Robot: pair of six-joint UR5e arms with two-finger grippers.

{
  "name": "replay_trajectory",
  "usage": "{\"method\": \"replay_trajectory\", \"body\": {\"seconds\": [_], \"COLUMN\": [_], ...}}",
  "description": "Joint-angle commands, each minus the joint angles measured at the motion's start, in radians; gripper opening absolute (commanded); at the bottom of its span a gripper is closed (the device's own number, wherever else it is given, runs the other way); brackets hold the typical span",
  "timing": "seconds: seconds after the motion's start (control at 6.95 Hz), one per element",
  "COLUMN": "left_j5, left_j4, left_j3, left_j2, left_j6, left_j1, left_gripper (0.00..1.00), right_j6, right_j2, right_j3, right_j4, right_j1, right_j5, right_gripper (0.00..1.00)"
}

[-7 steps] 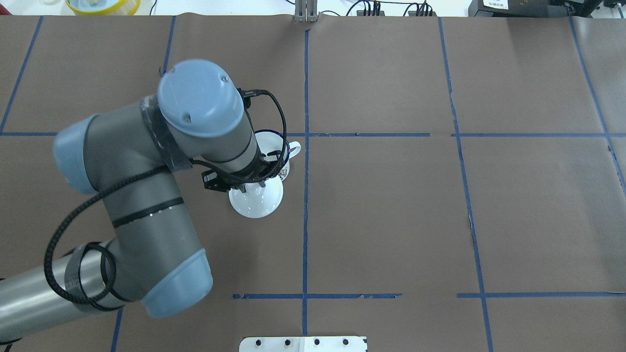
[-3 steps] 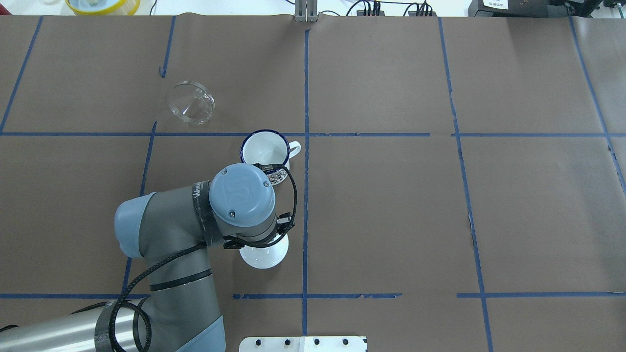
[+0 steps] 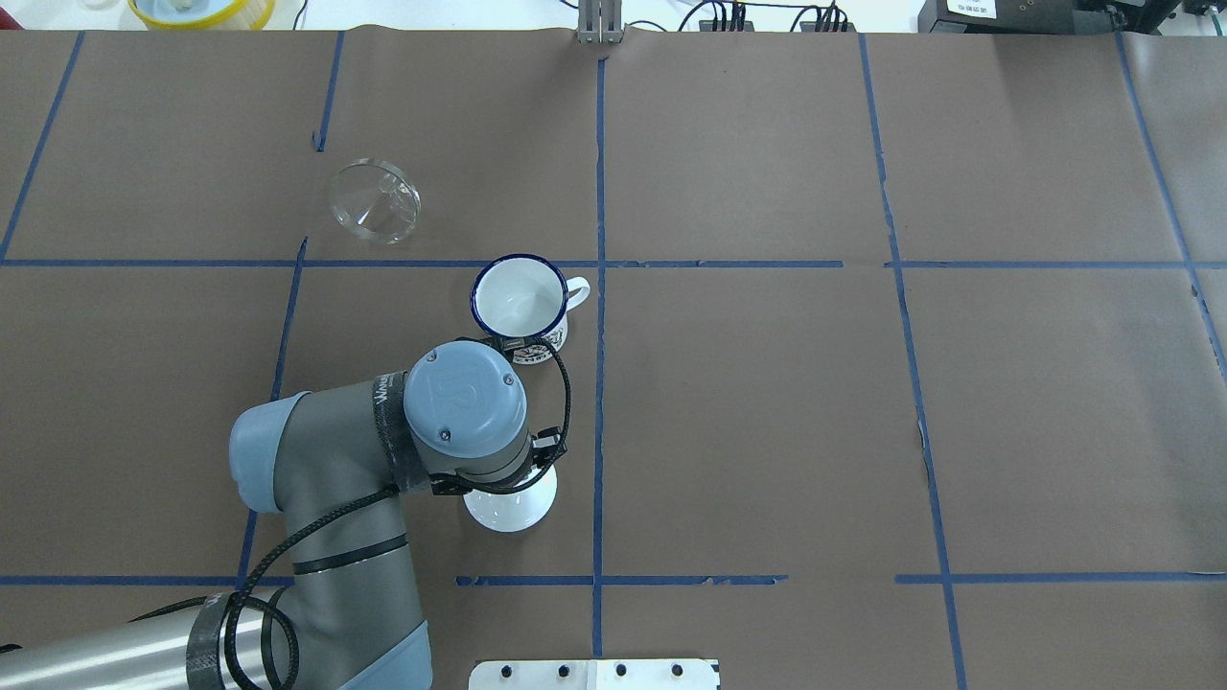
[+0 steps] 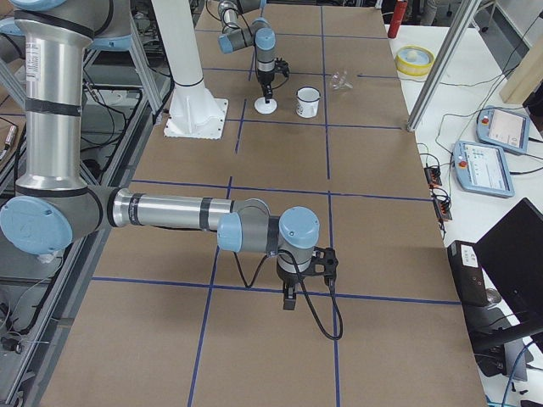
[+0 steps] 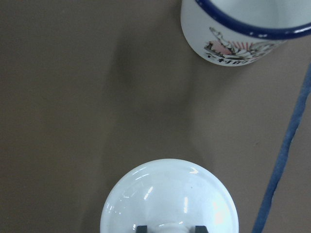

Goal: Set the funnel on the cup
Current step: 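Lift the lid and carry it toward the robot with the left gripper, then set the lid down on the table and open the left gripper, then move the left gripper over the clear glass funnel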

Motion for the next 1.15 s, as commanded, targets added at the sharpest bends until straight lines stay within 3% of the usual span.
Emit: {"method": "replay_trajectory", "body": {"seconds": [0.0, 0.14, 0.29, 0.58, 0.86, 1.01], "left_j5": [-0.001, 0.005, 0.003, -0.009, -0.131, -0.138], "left_j4": [-0.005, -0.003, 0.001, 0.006, 0.001, -0.006], "left_j3": [-0.003, -0.015, -0.042, -0.111, -0.096, -0.075], "left_j2": [0.001, 0.001, -0.001, 0.004, 0.006, 0.004], "left_j6": [0.002, 0.004, 0.013, 0.208, 0.411, 0.425], "left_j1": [0.001, -0.001, -0.016, -0.193, -0.438, -0.511], "left_gripper": [0.65, 1.0, 1.0, 1.0, 1.0, 1.0], "right_j6": [0.0, 0.0, 0.0, 0.0, 0.0, 0.0], "right_j2": [0.0, 0.0, 0.0, 0.0, 0.0, 0.0], "right_j3": [0.0, 0.0, 0.0, 0.0, 0.0, 0.0], "right_j4": [0.0, 0.0, 0.0, 0.0, 0.0, 0.0], "right_j1": [0.0, 0.0, 0.0, 0.0, 0.0, 0.0], "right_j5": [0.0, 0.0, 0.0, 0.0, 0.0, 0.0], "right_gripper": [1.0, 1.0, 1.0, 1.0, 1.0, 1.0]}}
